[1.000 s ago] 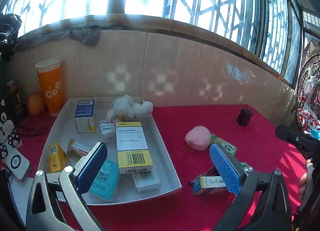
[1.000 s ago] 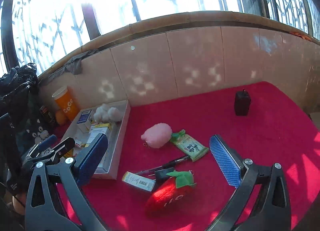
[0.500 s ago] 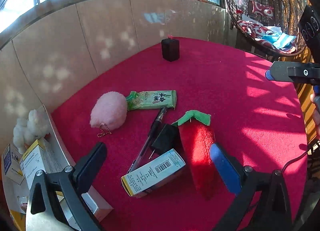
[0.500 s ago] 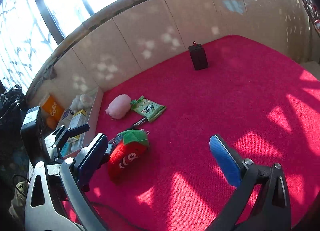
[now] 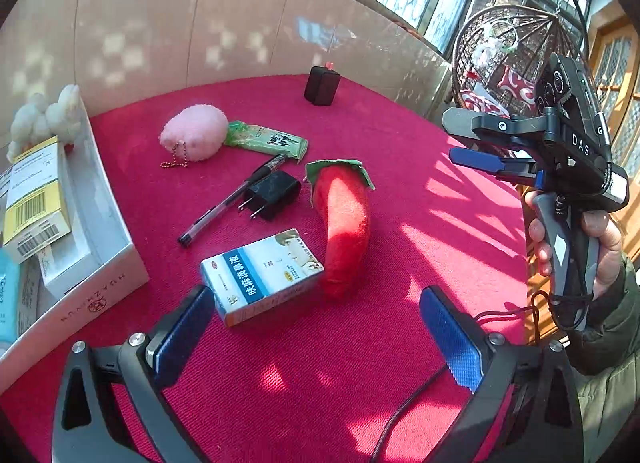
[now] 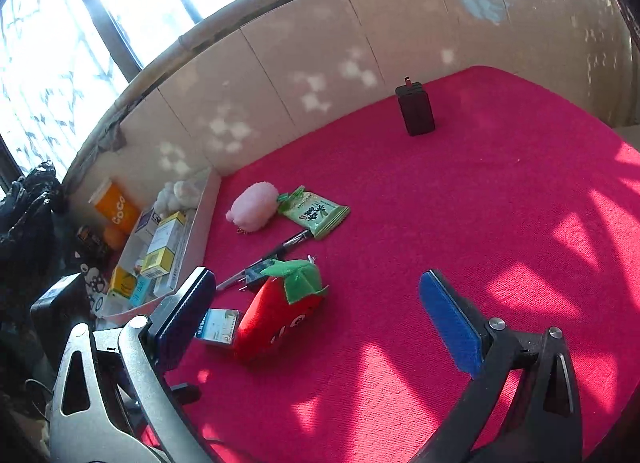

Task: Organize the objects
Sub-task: 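Move both grippers back over the table toward the chili plush and blue-white box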

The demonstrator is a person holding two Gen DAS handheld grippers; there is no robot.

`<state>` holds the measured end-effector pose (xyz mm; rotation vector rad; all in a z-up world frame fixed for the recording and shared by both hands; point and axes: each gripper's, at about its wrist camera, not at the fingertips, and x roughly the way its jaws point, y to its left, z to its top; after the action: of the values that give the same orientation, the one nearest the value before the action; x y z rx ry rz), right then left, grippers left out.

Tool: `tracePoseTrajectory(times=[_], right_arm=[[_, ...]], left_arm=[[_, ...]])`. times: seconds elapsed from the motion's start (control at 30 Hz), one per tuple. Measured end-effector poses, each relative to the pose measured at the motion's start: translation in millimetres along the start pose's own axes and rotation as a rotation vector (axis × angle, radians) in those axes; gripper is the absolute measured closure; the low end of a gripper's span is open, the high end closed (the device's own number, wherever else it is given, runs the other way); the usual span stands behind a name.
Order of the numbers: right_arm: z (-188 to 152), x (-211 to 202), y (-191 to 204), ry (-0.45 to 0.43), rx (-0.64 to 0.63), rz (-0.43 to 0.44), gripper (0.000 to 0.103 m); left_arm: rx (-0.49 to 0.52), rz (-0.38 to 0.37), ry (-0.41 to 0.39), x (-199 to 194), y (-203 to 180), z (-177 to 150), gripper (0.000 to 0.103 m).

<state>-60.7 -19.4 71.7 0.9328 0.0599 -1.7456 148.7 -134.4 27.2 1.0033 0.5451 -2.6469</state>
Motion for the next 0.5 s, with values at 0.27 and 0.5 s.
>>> tracePoseTrajectory(times=[0.27,0.5], right_arm=[[-25,40,2,0.136,0.07,-0.028,0.0],[-25,35,7,0.137,0.125,-0.026,0.0]], left_arm=[[0.202,0.083,0.052,16,1,26,0.0],[0.311,0.009,0.216,62,-11,23,0.002]])
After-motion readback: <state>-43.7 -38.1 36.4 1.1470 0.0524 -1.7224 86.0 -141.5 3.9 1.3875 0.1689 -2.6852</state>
